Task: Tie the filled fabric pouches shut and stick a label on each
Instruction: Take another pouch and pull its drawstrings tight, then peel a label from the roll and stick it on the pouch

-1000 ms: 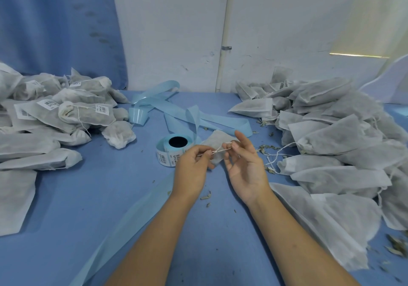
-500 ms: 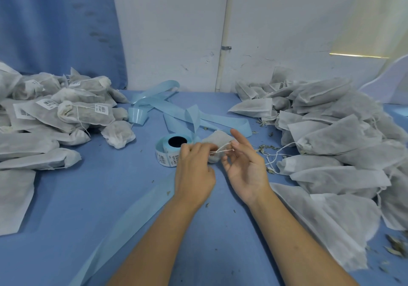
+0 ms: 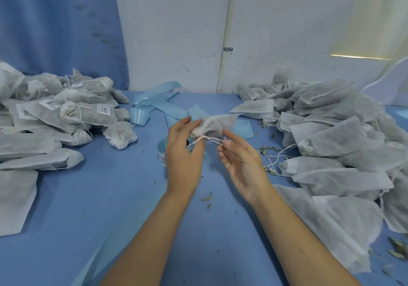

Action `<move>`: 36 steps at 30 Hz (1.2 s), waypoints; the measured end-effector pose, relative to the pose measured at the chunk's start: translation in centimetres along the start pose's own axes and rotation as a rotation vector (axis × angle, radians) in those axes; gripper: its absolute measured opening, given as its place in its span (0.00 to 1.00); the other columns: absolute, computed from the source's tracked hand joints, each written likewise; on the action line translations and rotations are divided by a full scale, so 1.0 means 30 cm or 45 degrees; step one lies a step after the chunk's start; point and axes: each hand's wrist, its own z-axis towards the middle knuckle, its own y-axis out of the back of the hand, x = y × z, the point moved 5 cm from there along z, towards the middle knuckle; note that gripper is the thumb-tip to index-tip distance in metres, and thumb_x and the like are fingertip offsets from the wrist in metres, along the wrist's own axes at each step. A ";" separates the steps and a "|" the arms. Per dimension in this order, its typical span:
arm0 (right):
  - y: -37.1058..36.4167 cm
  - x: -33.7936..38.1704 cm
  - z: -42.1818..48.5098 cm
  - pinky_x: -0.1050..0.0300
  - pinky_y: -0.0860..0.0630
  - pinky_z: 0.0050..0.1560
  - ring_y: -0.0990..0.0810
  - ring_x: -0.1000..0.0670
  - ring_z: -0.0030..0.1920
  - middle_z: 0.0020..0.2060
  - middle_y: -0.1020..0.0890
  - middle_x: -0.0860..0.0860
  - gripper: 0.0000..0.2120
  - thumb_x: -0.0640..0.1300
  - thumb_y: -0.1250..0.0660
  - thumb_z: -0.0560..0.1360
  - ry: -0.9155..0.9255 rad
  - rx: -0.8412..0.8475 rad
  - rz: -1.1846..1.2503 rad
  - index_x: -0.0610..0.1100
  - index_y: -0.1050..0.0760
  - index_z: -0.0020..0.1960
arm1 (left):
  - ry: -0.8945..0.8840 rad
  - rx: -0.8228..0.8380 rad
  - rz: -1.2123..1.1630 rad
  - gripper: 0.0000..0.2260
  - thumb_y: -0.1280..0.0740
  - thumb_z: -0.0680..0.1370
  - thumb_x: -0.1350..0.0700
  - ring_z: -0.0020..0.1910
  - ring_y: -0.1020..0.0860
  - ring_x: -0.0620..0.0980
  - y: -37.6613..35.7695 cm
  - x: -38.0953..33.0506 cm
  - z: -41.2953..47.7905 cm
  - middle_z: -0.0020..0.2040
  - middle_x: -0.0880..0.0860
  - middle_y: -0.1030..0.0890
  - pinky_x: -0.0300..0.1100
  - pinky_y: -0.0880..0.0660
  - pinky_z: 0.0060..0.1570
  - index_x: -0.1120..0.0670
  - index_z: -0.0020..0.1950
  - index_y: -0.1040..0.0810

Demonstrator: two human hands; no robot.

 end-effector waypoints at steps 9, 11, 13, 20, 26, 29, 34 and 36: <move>-0.005 0.004 -0.007 0.66 0.23 0.41 0.17 0.54 0.38 0.37 0.15 0.48 0.03 0.36 0.29 0.73 0.108 -0.016 -0.475 0.39 0.19 0.47 | -0.016 -0.037 -0.022 0.18 0.40 0.76 0.69 0.37 0.28 0.38 0.017 -0.007 0.010 0.47 0.49 0.24 0.28 0.32 0.40 0.50 0.59 0.24; -0.003 -0.004 -0.006 0.66 0.23 0.42 0.18 0.56 0.39 0.37 0.15 0.50 0.03 0.38 0.29 0.74 0.082 -0.035 -0.459 0.40 0.19 0.47 | 0.016 -0.068 -0.049 0.19 0.40 0.76 0.68 0.36 0.29 0.38 0.021 -0.004 0.012 0.44 0.47 0.24 0.29 0.33 0.39 0.45 0.56 0.25; -0.004 -0.011 -0.007 0.64 0.23 0.45 0.19 0.56 0.39 0.37 0.16 0.51 0.02 0.39 0.29 0.73 0.049 -0.043 -0.442 0.43 0.18 0.45 | 0.062 -0.117 -0.102 0.21 0.41 0.76 0.68 0.36 0.27 0.38 0.027 -0.001 0.017 0.42 0.42 0.23 0.27 0.32 0.39 0.42 0.53 0.25; 0.008 -0.029 -0.004 0.59 0.28 0.57 0.22 0.55 0.49 0.55 0.18 0.48 0.01 0.44 0.25 0.70 0.016 -0.150 -0.511 0.48 0.15 0.40 | 0.112 -0.128 -0.159 0.25 0.44 0.73 0.72 0.46 0.26 0.32 0.034 0.008 0.027 0.52 0.44 0.22 0.25 0.33 0.48 0.43 0.54 0.25; 0.001 -0.035 -0.004 0.61 0.23 0.48 0.17 0.53 0.48 0.43 0.15 0.47 0.04 0.42 0.28 0.72 -0.027 -0.088 -0.407 0.41 0.18 0.42 | 0.121 -0.032 -0.141 0.23 0.45 0.73 0.73 0.53 0.25 0.37 0.033 0.010 0.031 0.55 0.50 0.22 0.26 0.32 0.51 0.47 0.54 0.24; 0.000 -0.033 -0.009 0.63 0.22 0.43 0.17 0.54 0.44 0.42 0.14 0.47 0.04 0.41 0.28 0.73 -0.051 -0.110 -0.360 0.43 0.17 0.39 | 0.186 0.033 -0.218 0.21 0.45 0.75 0.71 0.55 0.25 0.41 0.027 0.018 0.028 0.57 0.51 0.22 0.32 0.30 0.56 0.49 0.55 0.23; -0.005 -0.043 -0.012 0.64 0.22 0.39 0.16 0.53 0.41 0.40 0.15 0.48 0.06 0.39 0.29 0.73 -0.118 -0.162 -0.213 0.44 0.19 0.37 | 0.250 0.185 -0.376 0.27 0.42 0.70 0.61 0.62 0.27 0.49 0.003 0.021 0.010 0.65 0.52 0.28 0.44 0.30 0.63 0.52 0.70 0.34; -0.009 -0.049 -0.013 0.64 0.22 0.38 0.17 0.53 0.40 0.38 0.15 0.49 0.06 0.39 0.29 0.73 -0.133 -0.178 -0.186 0.43 0.19 0.38 | 0.246 0.205 -0.358 0.29 0.38 0.71 0.59 0.66 0.31 0.43 -0.006 0.021 0.006 0.69 0.47 0.33 0.40 0.33 0.66 0.51 0.72 0.39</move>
